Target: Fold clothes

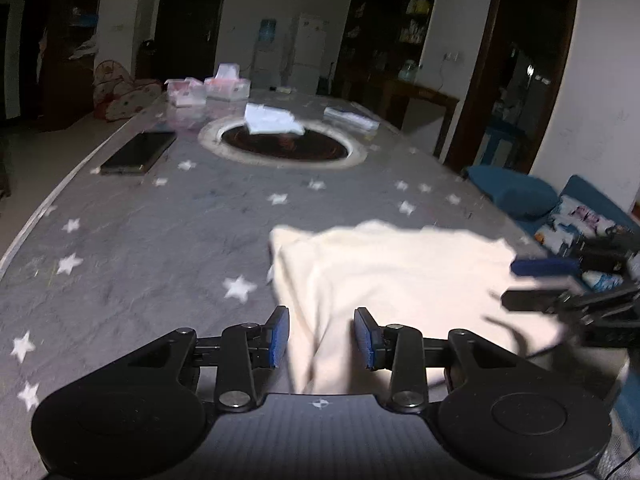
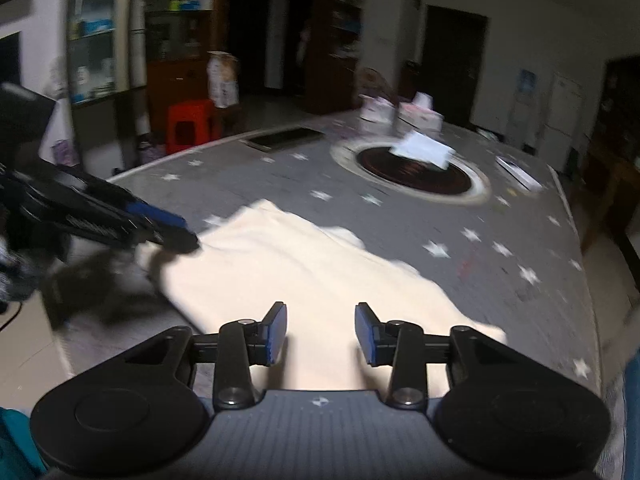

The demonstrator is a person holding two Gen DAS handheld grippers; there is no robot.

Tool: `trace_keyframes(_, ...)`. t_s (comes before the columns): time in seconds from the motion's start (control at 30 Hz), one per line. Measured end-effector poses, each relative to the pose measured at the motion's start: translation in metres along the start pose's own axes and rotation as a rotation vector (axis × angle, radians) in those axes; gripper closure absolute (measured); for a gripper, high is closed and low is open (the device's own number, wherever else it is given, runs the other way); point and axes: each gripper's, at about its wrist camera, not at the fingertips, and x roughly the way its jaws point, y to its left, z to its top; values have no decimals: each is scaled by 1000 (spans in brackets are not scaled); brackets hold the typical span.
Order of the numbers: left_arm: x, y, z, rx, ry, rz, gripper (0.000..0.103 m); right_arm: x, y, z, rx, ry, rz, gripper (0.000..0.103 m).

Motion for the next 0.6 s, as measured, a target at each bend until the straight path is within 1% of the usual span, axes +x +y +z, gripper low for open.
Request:
trace_keyframes(0.07,2,1,-5,11,13,5,63,2,10,5,-29,-4,22,64)
trace_keyframes(0.17,1,4,-5,13,8,7,61,9,28,13,-84,6,65,64)
trace_keyframes(0.33,-8,16,2,-17,-9,9,61,17,62,18,-192,21,130,64)
trace_keyframes(0.47,-16,32,3,-72,-26,31,61,27,77,20,-180,23,185,68)
trace_keyframes(0.6,-23,44,1,-109,-28,47,60,42,78,9,-138,58,198,70)
